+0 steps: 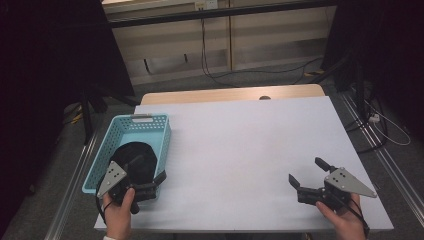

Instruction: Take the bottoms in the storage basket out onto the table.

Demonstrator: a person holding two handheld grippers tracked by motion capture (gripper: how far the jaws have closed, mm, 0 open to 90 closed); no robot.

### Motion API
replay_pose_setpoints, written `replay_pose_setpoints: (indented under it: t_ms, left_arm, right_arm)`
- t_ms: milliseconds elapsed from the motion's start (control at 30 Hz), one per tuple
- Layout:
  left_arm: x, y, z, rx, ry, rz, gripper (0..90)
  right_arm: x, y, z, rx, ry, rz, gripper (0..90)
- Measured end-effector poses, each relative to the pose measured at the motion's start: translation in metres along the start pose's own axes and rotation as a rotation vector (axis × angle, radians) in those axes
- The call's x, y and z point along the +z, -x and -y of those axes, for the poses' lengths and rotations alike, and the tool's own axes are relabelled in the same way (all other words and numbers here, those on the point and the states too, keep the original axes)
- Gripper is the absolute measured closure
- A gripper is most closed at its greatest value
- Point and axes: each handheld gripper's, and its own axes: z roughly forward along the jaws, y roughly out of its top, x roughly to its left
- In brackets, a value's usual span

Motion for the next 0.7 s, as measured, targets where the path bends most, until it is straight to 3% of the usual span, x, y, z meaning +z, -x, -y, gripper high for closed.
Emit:
replay_pose_setpoints:
  t_ms: [700]
  left_arm:
    - [-0.0037, 0.001, -0.0018, -0.008, -0.007, -0.005, 1.7]
  right_arm:
    - [0.0007, -0.0021, -0.001, -0.015, 0.001, -0.005, 1.2]
